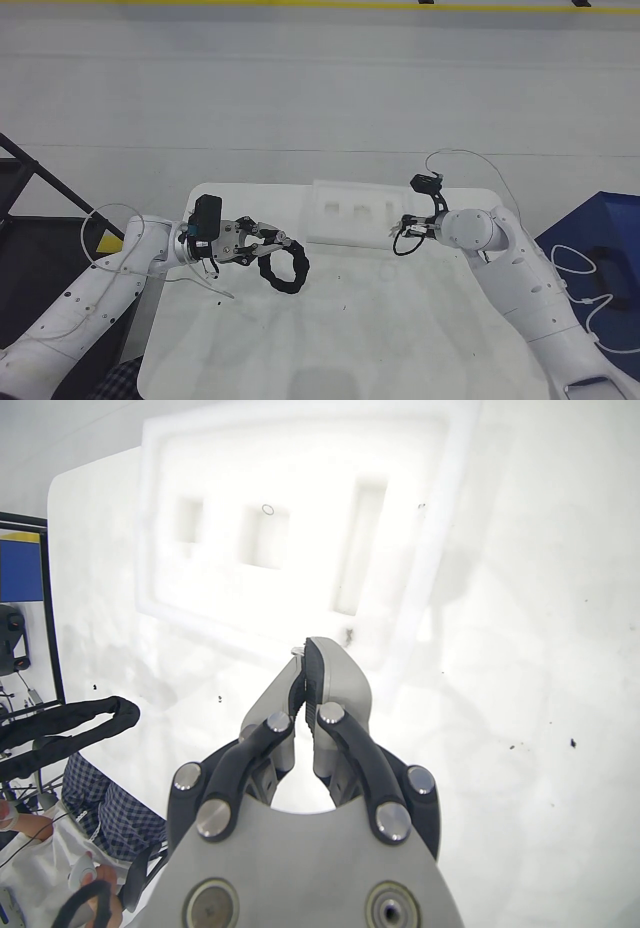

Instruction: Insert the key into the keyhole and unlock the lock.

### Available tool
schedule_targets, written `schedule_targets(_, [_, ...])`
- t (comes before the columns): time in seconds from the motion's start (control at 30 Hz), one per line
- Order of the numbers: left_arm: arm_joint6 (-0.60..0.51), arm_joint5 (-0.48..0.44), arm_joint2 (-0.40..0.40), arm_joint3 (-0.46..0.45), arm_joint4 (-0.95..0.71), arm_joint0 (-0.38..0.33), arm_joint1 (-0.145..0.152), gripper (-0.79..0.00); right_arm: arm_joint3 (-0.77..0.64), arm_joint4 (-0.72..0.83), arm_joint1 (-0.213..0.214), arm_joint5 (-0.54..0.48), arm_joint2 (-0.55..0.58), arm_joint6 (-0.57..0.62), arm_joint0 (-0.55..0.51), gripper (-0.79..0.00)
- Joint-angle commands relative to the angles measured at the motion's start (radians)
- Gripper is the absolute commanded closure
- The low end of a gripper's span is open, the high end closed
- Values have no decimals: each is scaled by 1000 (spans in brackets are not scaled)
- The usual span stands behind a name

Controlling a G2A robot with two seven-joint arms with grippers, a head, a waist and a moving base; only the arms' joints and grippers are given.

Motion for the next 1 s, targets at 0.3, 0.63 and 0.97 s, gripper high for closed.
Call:
schedule_targets(0.3, [0, 0, 0, 0, 0, 0, 0, 0, -5, 6, 2, -1, 19, -7, -3, 0])
schedule_targets(0.63, [0, 0, 0, 0, 0, 0, 0, 0, 6, 7, 3, -3, 28, 2, -5, 0])
schedule_targets(0.97, [0, 0, 0, 0, 0, 0, 0, 0, 38, 15, -3, -5, 15, -8, -1, 0])
